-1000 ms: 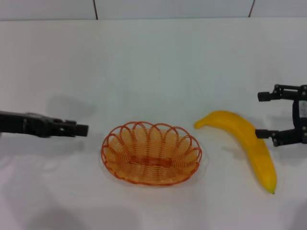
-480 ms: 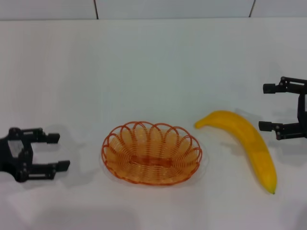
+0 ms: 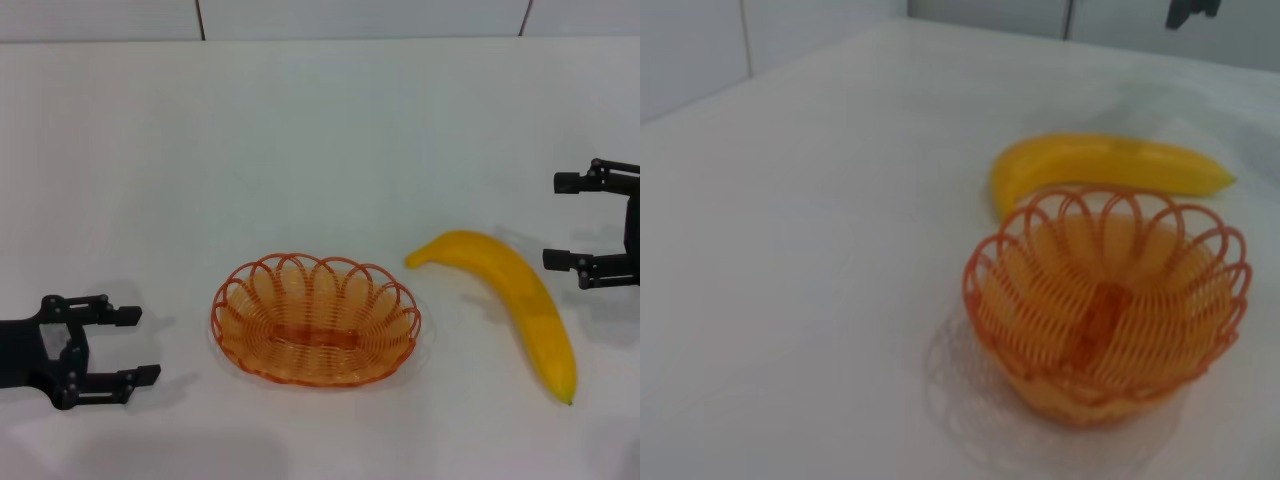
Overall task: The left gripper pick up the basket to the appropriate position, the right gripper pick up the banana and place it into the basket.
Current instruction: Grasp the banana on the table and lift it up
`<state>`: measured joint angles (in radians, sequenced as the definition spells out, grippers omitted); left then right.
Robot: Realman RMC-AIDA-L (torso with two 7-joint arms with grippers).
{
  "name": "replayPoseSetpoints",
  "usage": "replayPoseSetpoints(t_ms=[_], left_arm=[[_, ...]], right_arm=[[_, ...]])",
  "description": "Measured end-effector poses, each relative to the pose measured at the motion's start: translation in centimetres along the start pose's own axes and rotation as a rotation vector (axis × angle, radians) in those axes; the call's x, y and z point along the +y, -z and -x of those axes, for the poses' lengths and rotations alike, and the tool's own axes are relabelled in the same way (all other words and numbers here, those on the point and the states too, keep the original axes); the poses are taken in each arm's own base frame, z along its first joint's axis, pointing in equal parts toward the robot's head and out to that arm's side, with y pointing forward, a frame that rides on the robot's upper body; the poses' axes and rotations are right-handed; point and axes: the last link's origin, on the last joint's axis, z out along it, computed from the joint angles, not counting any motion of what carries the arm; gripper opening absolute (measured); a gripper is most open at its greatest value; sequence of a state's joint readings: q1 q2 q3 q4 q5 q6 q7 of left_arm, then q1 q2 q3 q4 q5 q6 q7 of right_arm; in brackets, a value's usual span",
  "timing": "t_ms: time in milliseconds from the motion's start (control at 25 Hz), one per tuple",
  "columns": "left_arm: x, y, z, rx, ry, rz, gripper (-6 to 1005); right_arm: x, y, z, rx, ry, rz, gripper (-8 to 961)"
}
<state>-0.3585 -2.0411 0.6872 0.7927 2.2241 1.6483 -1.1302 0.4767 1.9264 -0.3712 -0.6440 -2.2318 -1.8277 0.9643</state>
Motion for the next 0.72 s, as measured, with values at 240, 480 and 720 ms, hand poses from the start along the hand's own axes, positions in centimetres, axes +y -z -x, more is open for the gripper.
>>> replayPoseSetpoints(t_ms=[240, 480, 720], left_arm=[[0.0, -0.1, -0.1, 0.029, -0.001, -0.009, 763], [-0.3, 0.0, -0.4, 0.052, 0.003, -0.026, 759], [-0.5, -0.1, -0.6, 0.056, 0.004, -0.025, 759]], right_arm=[[0.2, 0.2, -0.5, 0.028, -0.045, -0.005, 883], [0.1, -0.2, -2.1, 0.138, -0.129, -0.02, 882], [-0.6, -0.3, -0.7, 0.148, -0.235, -0.017, 882]])
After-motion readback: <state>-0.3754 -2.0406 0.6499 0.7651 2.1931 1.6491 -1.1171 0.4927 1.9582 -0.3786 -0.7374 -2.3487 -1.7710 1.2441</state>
